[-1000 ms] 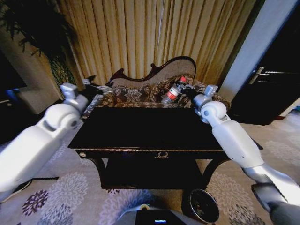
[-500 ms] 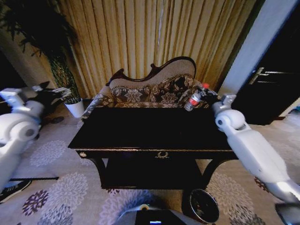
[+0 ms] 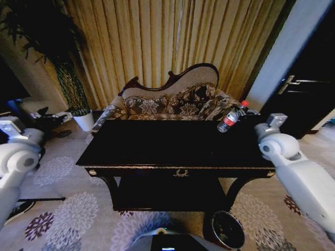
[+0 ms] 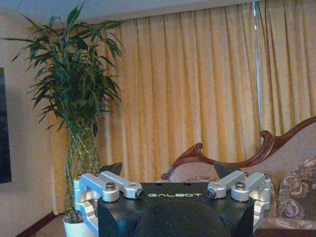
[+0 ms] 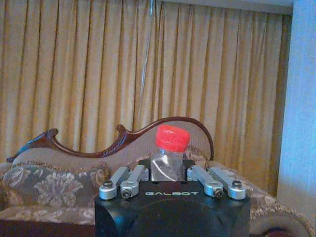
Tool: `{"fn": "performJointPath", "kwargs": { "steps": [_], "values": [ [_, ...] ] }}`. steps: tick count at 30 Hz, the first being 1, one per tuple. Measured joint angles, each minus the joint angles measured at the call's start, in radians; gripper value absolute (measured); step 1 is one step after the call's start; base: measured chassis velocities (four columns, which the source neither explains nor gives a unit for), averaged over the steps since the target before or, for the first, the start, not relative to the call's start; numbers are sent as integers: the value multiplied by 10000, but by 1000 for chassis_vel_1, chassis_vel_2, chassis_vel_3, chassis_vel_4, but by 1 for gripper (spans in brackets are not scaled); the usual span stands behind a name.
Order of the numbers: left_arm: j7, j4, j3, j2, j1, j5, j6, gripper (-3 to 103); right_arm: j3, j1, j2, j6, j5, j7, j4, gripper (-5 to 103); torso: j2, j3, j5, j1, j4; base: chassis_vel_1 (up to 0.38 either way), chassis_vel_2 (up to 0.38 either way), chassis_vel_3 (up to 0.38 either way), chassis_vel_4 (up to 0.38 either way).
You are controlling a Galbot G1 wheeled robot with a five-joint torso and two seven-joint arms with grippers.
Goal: Move to the front of the table and place the trash on the table into the trash bin.
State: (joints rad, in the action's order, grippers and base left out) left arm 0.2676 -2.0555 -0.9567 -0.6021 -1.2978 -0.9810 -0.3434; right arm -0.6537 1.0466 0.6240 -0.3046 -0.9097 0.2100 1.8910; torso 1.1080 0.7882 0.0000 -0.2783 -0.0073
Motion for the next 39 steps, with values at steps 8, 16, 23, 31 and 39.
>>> {"fn": "performJointPath", "kwargs": {
  "steps": [8,16,23,31,39],
  "values": [
    [-127,-250,-238,-355,-449,286,111,100,-239,603,124,-78,1,-1,516,29,0,1,-1,0,3,0,0,0,0],
    [-247,-263,-228,-388,-559,410,162,100,-73,540,245,-214,32,3,573,29,-2,1,-1,-1,2,66,-60,-61,58],
    [-266,-268,-70,-390,-541,473,165,100,-40,534,340,-215,84,2,518,29,-2,2,-1,-3,2,117,-119,-120,127],
    [-416,-245,151,-295,-416,550,211,100,-96,588,409,-203,233,-9,505,29,-1,1,0,-1,0,177,-172,-175,176],
    [-491,-206,121,-247,-442,538,268,100,-87,606,494,-180,323,-11,533,29,-1,0,-2,1,2,181,-173,-185,176]
  ]
}}
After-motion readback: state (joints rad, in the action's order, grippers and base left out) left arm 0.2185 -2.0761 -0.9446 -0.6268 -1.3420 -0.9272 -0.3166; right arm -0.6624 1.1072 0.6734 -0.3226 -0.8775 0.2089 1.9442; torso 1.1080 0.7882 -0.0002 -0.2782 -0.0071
